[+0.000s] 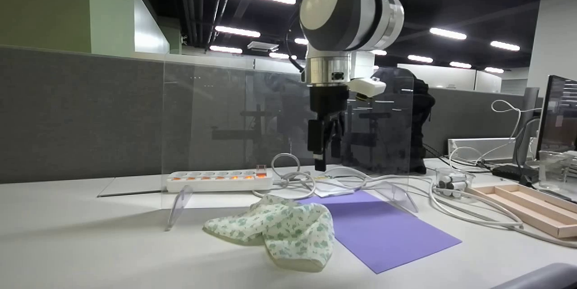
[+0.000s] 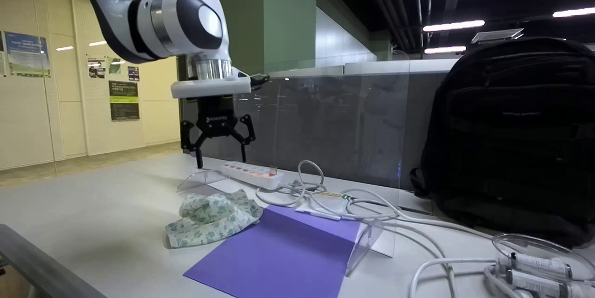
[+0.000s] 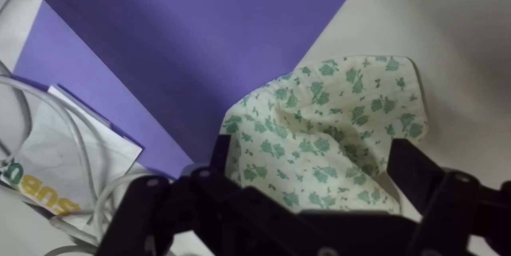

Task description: Put the towel on top of the colourless board

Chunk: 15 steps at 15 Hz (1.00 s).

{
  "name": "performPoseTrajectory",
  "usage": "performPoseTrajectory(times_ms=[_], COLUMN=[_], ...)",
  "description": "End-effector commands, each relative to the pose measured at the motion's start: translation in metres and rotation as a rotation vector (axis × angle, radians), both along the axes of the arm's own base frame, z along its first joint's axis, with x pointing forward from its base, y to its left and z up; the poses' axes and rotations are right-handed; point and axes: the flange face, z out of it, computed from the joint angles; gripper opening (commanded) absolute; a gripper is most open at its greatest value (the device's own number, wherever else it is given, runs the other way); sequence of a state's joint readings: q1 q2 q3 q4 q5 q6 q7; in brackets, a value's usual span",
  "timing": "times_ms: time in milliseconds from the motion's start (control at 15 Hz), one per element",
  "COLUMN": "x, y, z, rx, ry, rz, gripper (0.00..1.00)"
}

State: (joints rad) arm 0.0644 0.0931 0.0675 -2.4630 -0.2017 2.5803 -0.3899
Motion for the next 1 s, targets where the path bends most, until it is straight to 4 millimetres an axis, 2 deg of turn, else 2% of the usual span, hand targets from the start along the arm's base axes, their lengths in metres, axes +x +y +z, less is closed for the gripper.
performPoseTrajectory(times_ms=[0, 333, 933], x=[0.017, 0.034, 0.052], y=[0.01, 0.008, 0.029], z=[-0.022, -0.053, -0.1], rx=[-0.051, -0.108, -0.068], ry=[0.026, 0.05, 0.148], rz=[0.097, 0.194, 0.441], gripper=[1.0, 1.0, 1.0])
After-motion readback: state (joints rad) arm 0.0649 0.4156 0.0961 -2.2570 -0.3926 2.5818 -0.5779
